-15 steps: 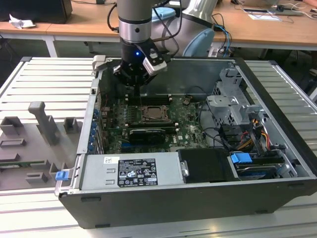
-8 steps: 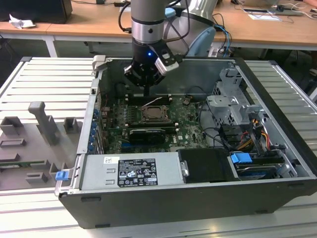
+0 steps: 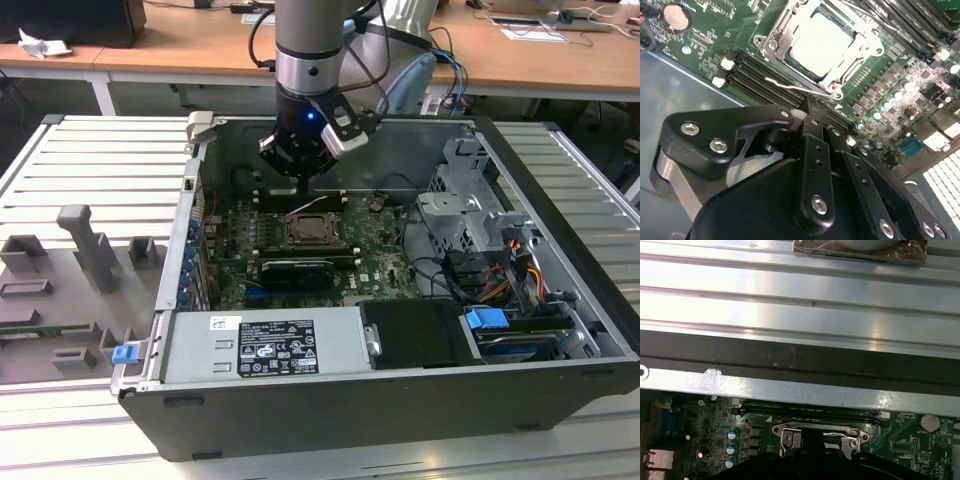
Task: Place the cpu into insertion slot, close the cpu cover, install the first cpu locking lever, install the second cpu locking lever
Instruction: 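Install the first cpu locking lever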
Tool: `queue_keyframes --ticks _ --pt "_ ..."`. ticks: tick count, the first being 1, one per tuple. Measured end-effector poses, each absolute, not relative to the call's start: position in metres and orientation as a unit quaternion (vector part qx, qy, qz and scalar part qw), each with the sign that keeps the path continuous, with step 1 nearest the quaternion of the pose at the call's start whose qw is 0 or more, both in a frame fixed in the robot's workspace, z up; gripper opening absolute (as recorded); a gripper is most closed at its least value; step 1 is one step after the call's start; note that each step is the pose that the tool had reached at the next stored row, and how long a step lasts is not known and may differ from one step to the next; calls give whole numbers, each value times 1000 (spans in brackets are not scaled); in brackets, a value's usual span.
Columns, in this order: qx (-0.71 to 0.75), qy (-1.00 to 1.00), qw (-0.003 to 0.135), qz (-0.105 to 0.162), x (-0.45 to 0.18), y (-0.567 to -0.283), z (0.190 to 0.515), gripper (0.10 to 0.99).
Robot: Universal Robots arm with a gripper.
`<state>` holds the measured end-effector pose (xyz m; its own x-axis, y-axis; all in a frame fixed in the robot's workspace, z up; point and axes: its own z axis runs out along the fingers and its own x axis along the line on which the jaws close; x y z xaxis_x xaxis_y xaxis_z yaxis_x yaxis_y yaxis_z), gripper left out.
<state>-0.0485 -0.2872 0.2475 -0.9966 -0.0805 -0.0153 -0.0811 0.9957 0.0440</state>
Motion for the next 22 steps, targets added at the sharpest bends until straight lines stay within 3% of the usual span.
queue_keyframes --ticks 22 --pt "-24 999 8 37 -41 -284 228 106"
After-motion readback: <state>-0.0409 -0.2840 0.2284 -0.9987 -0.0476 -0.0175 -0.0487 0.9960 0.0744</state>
